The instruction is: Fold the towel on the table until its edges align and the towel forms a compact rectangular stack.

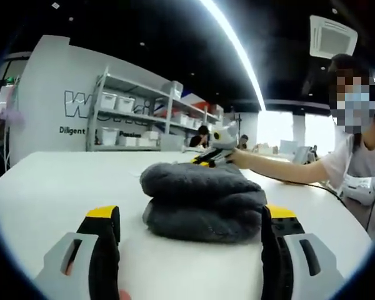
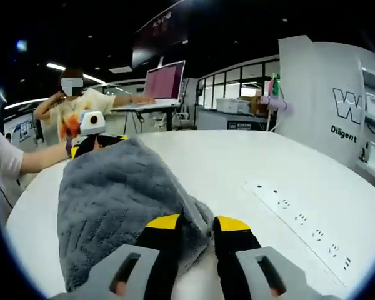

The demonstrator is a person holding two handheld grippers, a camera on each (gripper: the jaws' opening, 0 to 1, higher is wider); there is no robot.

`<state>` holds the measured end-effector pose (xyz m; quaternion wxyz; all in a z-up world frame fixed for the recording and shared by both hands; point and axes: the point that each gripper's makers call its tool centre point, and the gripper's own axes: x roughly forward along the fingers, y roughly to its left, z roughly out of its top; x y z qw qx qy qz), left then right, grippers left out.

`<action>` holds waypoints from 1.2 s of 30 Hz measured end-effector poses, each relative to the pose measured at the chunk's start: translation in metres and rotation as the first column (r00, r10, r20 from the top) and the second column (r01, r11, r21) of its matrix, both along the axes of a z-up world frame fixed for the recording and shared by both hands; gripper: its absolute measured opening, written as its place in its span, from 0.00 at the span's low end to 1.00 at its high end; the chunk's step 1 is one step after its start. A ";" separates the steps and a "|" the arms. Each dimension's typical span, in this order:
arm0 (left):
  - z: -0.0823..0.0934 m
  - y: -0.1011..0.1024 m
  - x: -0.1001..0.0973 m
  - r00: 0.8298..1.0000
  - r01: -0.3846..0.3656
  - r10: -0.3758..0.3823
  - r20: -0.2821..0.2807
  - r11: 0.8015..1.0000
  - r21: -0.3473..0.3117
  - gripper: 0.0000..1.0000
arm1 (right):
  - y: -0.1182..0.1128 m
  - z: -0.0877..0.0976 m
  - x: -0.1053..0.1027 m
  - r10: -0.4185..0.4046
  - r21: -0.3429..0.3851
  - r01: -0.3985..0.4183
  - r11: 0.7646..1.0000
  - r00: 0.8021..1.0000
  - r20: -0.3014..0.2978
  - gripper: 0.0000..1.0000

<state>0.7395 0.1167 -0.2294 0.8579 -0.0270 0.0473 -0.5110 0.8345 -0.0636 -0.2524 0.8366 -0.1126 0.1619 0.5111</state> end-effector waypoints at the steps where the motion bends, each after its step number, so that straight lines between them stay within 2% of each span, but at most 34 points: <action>1: 0.000 0.000 0.000 1.000 0.000 0.000 0.000 1.000 0.002 0.92 | 0.001 0.001 0.000 -0.005 0.018 0.005 1.000 1.000 -0.006 0.18; 9: -0.002 -0.001 0.000 1.000 0.004 -0.004 -0.001 1.000 0.013 0.92 | -0.002 -0.001 0.008 -0.028 0.098 0.033 0.995 0.998 -0.051 0.21; 11: -0.002 0.000 0.001 1.000 0.004 -0.004 -0.004 1.000 0.014 0.92 | -0.004 -0.001 0.011 -0.040 0.120 0.046 0.992 0.998 -0.058 0.24; 12: -0.002 0.001 0.001 1.000 0.005 -0.005 -0.005 1.000 0.014 0.92 | -0.005 -0.003 0.012 -0.060 0.166 0.074 0.983 0.995 -0.084 0.26; 14: -0.003 0.001 0.001 1.000 0.004 -0.004 -0.007 1.000 0.017 0.92 | -0.008 -0.003 0.017 -0.068 0.203 0.089 0.975 0.992 -0.110 0.30; 18: -0.005 0.000 0.000 1.000 0.001 -0.001 -0.011 1.000 0.028 0.92 | -0.012 -0.004 0.021 -0.081 0.236 0.114 0.965 0.986 -0.143 0.35; 20: -0.006 0.001 0.001 1.000 -0.001 0.001 -0.013 0.999 0.033 0.92 | -0.008 0.003 0.014 -0.029 0.263 0.056 0.963 0.994 -0.105 0.30; 21: -0.006 0.001 0.001 1.000 -0.002 0.002 -0.014 0.999 0.036 0.92 | -0.010 0.003 0.014 -0.031 0.268 0.063 0.961 0.992 -0.125 0.29; 27: -0.007 0.002 0.000 1.000 -0.005 0.005 -0.016 0.999 0.035 0.92 | -0.018 0.012 0.017 -0.044 0.326 0.081 0.942 0.992 -0.122 0.38; 29: -0.007 0.001 -0.001 1.000 -0.005 0.006 -0.018 0.999 0.032 0.92 | -0.020 0.016 0.017 -0.039 0.359 0.083 0.930 0.991 -0.128 0.39; 33: -0.007 0.002 -0.001 1.000 -0.010 0.010 -0.015 0.999 0.041 0.92 | -0.022 0.017 0.013 -0.021 0.372 0.072 0.925 0.990 -0.138 0.40; 34: -0.007 0.003 0.000 1.000 -0.012 0.012 -0.014 0.999 0.041 0.92 | -0.020 0.021 0.010 0.009 0.397 0.048 0.916 0.990 -0.141 0.40; 36: -0.005 0.003 -0.001 1.000 -0.017 0.017 -0.012 0.999 0.030 0.92 | -0.018 0.022 0.004 0.044 0.404 0.020 0.915 0.988 -0.148 0.40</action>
